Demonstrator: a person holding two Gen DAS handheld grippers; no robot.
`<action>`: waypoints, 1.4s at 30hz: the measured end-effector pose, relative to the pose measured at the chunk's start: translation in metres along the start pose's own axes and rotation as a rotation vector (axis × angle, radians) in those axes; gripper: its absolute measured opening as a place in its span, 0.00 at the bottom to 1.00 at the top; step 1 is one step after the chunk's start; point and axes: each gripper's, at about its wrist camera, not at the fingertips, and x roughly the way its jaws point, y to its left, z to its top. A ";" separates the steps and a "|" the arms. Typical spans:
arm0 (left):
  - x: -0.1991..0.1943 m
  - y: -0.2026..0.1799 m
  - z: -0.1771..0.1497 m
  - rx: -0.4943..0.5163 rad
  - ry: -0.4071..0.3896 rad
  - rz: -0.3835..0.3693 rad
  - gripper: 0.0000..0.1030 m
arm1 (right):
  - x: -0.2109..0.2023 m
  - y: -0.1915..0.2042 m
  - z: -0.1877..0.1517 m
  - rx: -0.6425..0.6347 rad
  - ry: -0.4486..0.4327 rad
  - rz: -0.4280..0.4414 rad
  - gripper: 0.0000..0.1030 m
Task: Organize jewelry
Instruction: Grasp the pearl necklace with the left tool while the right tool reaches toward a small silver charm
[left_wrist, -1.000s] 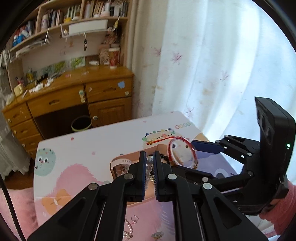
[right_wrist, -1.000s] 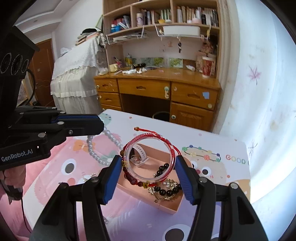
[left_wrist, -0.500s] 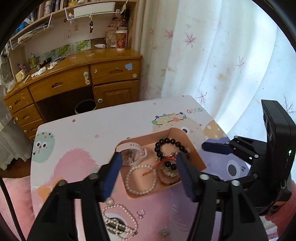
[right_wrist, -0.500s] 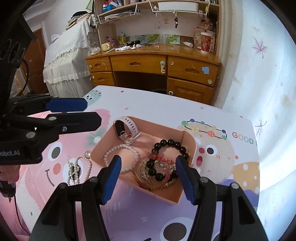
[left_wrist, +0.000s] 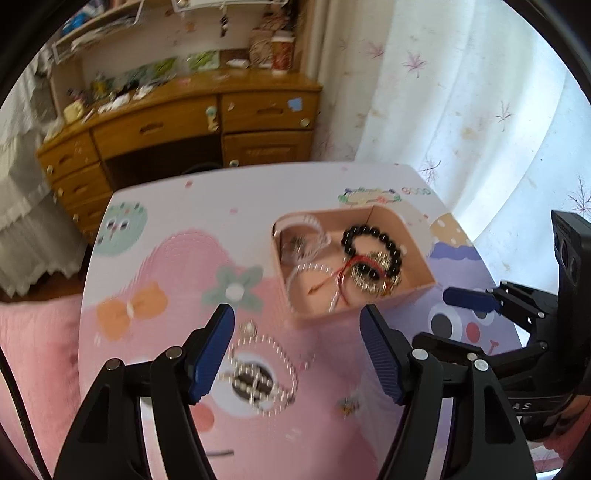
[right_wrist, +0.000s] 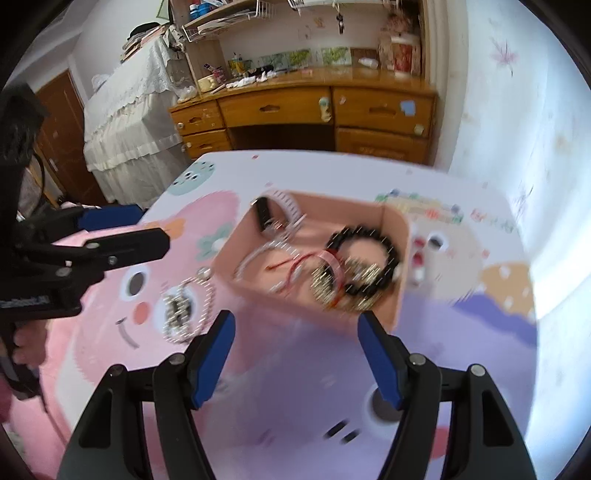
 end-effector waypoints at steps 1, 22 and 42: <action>-0.001 0.001 -0.005 -0.006 0.005 0.006 0.67 | 0.000 0.002 -0.003 0.008 0.010 0.013 0.67; 0.029 0.034 -0.080 -0.083 0.135 0.077 0.68 | 0.046 0.064 -0.058 0.125 0.272 0.209 0.67; 0.085 0.017 -0.069 -0.065 0.137 0.080 0.72 | 0.067 0.093 -0.064 -0.151 0.136 -0.028 0.39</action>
